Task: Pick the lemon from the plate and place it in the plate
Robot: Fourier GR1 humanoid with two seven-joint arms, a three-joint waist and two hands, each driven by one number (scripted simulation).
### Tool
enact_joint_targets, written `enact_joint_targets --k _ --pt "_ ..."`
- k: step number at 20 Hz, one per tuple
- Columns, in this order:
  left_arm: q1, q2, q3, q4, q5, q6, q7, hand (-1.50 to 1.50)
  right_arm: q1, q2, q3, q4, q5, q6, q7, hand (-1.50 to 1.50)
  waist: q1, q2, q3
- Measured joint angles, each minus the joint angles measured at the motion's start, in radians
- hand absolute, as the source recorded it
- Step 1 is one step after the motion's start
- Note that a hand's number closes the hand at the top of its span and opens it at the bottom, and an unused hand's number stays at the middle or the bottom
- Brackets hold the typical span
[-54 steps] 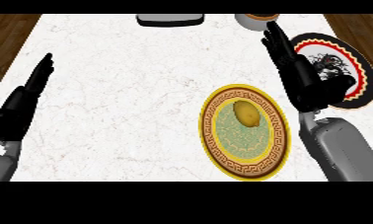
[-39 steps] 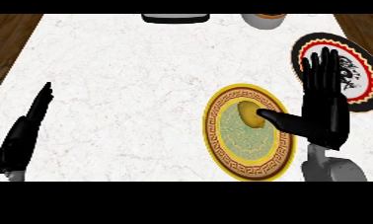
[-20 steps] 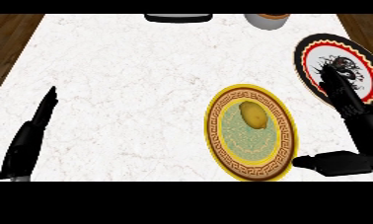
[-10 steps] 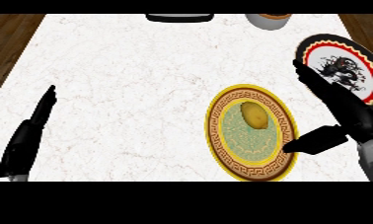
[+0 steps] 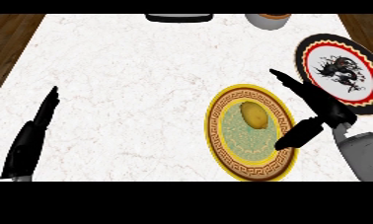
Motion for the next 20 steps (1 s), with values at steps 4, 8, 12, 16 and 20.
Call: enact_joint_targets --k 4,8,12,16,20 --pt "-0.018 0.003 0.037 -0.001 -0.005 -0.034 0.02 0.0 -0.046 0.049 -0.01 0.112 0.056 0.059 -0.052 -1.5 -0.001 0.0 0.0" --pt "-0.013 -0.02 0.058 -0.013 -0.029 -0.051 0.023 0.0 -0.062 0.093 -0.03 0.16 0.101 0.117 -0.073 -1.5 -0.003 -0.001 0.0" --pt "-0.013 -0.05 0.072 -0.013 -0.058 -0.06 0.025 0.0 -0.071 0.141 -0.045 0.204 0.151 0.157 -0.098 -1.5 -0.004 -0.001 0.0" --pt "0.01 -0.073 0.089 -0.025 -0.077 -0.077 0.007 0.0 -0.086 0.187 -0.057 0.26 0.212 0.174 -0.115 -1.5 -0.004 -0.001 0.0" --pt "0.013 -0.098 0.101 -0.019 -0.107 -0.086 -0.001 0.0 -0.079 0.213 -0.077 0.299 0.266 0.187 -0.15 -1.5 -0.005 -0.001 0.0"
